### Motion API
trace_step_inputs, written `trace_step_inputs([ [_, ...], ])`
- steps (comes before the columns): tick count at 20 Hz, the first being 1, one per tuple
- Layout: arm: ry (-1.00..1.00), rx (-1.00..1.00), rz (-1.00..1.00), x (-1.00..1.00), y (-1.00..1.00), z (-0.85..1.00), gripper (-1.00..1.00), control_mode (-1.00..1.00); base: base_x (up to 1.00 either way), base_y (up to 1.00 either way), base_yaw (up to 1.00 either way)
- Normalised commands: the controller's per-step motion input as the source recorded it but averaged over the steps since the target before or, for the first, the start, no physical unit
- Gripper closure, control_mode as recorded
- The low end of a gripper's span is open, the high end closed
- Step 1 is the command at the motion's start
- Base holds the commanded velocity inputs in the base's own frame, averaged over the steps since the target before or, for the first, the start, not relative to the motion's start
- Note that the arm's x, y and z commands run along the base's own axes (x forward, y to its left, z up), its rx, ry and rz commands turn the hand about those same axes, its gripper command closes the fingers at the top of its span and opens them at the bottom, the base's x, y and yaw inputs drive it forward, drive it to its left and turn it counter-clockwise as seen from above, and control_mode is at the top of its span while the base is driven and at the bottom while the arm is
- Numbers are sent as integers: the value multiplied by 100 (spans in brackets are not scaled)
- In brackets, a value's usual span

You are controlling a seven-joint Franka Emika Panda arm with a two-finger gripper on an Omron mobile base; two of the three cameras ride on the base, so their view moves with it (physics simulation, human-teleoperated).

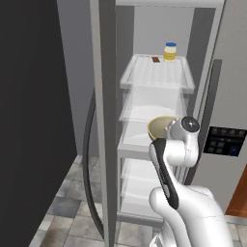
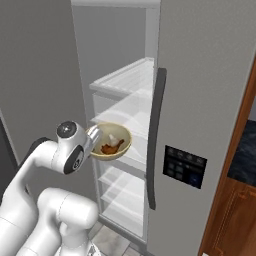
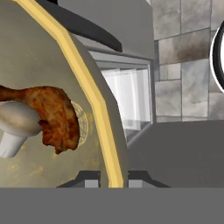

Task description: Pick the chicken drumstick and mushroom from their plates and place them in the bowl. Then put the bowl in the fridge.

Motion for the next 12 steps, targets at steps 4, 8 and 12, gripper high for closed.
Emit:
trace_step_inputs([
  [4,-14,-1,0,-39,1,44,100,-100,0,0,0],
  [8,0,-1,0,-36,0,63,100,-100,0,0,0],
  [12,0,-11,8,-12,0,64,100,-100,0,0,0],
])
